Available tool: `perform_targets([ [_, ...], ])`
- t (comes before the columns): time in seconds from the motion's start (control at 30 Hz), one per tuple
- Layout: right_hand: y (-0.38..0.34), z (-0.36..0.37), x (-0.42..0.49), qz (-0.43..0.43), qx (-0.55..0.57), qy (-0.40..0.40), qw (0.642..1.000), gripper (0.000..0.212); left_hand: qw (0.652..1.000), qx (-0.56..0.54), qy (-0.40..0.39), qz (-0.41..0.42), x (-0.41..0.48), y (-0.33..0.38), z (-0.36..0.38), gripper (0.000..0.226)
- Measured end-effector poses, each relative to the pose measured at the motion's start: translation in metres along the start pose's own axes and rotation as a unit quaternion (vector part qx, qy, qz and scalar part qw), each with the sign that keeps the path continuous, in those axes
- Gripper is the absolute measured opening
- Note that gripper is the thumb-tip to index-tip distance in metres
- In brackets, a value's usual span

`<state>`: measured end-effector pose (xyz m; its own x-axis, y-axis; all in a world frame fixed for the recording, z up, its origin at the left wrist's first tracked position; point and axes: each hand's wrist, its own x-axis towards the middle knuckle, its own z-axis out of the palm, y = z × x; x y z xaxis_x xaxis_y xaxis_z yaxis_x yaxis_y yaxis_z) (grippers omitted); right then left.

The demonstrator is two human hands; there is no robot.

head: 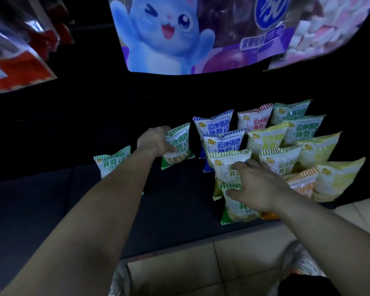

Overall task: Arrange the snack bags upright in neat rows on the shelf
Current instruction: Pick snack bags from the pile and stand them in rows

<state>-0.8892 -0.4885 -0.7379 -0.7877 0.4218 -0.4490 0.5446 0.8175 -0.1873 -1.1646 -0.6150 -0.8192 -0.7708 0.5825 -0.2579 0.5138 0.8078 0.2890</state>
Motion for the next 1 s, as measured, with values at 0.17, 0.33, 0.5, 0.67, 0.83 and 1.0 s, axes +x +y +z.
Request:
perform_targets([
  [0.17,-0.011,0.001,0.007,-0.006,0.014,-0.005,1.000,0.073,1.000,-0.005,0.000,-0.002,0.019,0.023,0.014,0.089],
  [0.33,-0.016,0.003,0.011,-0.009,0.010,0.000,1.000,0.068,0.999,0.029,0.024,-0.015,0.021,0.040,0.026,0.083],
  [0.5,-0.015,0.004,0.009,-0.011,0.017,0.000,1.000,0.069,0.996,0.054,0.067,-0.002,0.015,0.033,0.023,0.079],
  [0.67,-0.012,0.005,0.005,-0.014,0.020,0.002,1.000,0.065,0.997,-0.032,0.058,-0.042,0.010,0.025,0.018,0.072],
  [0.83,-0.003,0.008,0.001,-0.007,0.017,-0.010,1.000,0.068,0.996,-0.049,0.067,-0.044,0.011,0.036,0.022,0.073],
  [1.0,0.002,0.007,0.000,-0.008,0.015,-0.014,1.000,0.069,0.997,-0.040,0.061,-0.032,0.012,0.033,0.020,0.070],
])
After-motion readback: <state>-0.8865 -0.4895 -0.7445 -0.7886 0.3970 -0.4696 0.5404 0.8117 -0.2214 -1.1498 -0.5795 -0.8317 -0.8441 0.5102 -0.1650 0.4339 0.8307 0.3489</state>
